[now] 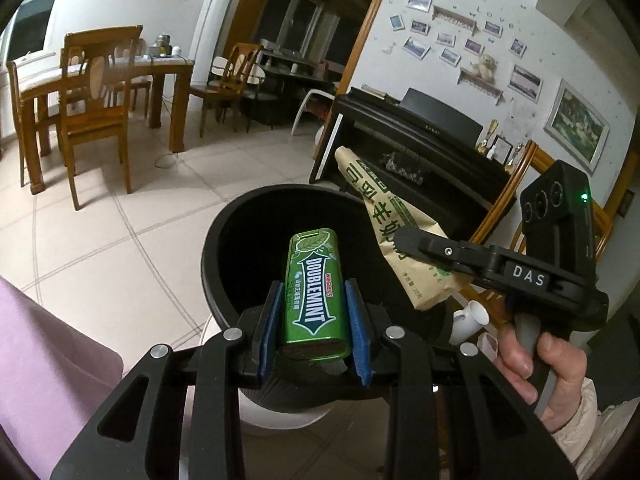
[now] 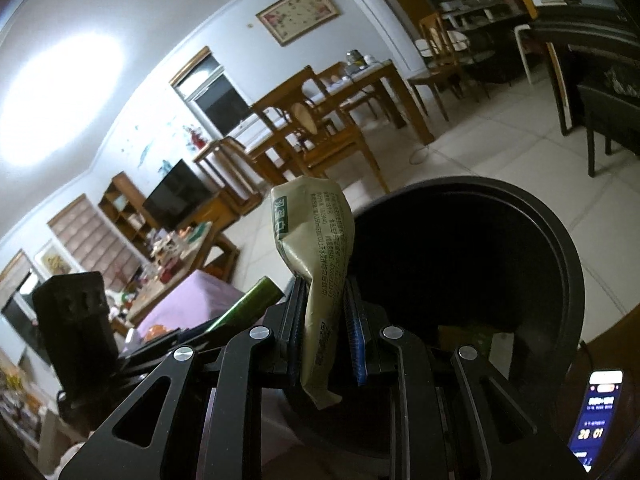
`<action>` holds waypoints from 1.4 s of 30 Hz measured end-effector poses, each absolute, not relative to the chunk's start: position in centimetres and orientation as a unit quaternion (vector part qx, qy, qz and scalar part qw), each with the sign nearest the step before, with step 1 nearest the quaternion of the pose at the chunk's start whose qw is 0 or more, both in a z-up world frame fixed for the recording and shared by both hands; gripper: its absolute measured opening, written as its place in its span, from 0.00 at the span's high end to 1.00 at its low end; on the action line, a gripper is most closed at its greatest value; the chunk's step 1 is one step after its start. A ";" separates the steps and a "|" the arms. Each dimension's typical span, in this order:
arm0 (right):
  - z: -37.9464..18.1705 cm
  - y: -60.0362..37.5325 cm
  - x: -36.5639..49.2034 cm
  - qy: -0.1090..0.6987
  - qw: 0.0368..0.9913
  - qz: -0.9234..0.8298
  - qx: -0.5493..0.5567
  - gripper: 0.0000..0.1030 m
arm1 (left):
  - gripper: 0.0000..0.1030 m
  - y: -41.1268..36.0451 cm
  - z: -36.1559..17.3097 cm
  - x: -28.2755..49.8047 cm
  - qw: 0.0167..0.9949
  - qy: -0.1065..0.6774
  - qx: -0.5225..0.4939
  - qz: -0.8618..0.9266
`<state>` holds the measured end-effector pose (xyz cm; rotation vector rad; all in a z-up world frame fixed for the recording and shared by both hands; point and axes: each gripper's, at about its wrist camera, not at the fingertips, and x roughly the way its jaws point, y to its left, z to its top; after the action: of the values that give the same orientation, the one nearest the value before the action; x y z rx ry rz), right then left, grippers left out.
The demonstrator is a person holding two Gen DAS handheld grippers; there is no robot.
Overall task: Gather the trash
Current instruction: 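Carry the gum box and beige bag over the black bin and open both tools, then move both open tools back over the table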
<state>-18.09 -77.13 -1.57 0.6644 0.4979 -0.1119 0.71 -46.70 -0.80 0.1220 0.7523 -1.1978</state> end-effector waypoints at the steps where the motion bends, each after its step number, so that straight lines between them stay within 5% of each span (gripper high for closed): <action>1: -1.9 -77.2 -18.1 0.243 0.912 -0.055 0.325 0.80 | 0.71 -46.9 -0.9 0.8 0.758 0.347 0.057 -0.550; 19: -3.5 -77.8 -17.5 0.252 0.900 -0.074 0.347 0.80 | 0.69 -50.4 -2.2 0.7 0.745 0.367 0.086 -0.550; 21: -3.2 -77.3 -17.5 0.252 0.899 -0.073 0.350 0.68 | 0.68 -50.3 -2.1 0.6 0.748 0.365 0.085 -0.548; 23: -3.0 -77.2 -17.5 0.246 0.898 -0.075 0.358 0.27 | 0.62 -50.1 -1.9 0.6 0.748 0.366 0.084 -0.547; 25: -2.8 -76.8 -17.5 0.242 0.899 -0.074 0.357 0.25 | 0.30 -49.7 -1.6 0.5 0.758 0.359 0.080 -0.539; 26: -2.7 -76.7 -17.5 0.242 0.900 -0.074 0.356 0.24 | 0.25 -49.4 -1.5 0.4 0.763 0.354 0.079 -0.536; 35: -1.1 -74.1 -16.8 0.238 0.903 -0.063 0.353 0.06 | 0.11 -44.7 1.1 -0.3 0.793 0.321 0.066 -0.513; 42: 0.5 -69.4 -13.7 0.256 0.909 -0.033 0.326 0.06 | 0.05 -37.0 2.7 0.0 0.832 0.298 0.030 -0.467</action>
<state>-13.69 -69.37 0.53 0.6719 0.5287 -0.0679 0.04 -37.03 2.69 0.0633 0.6329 -0.9912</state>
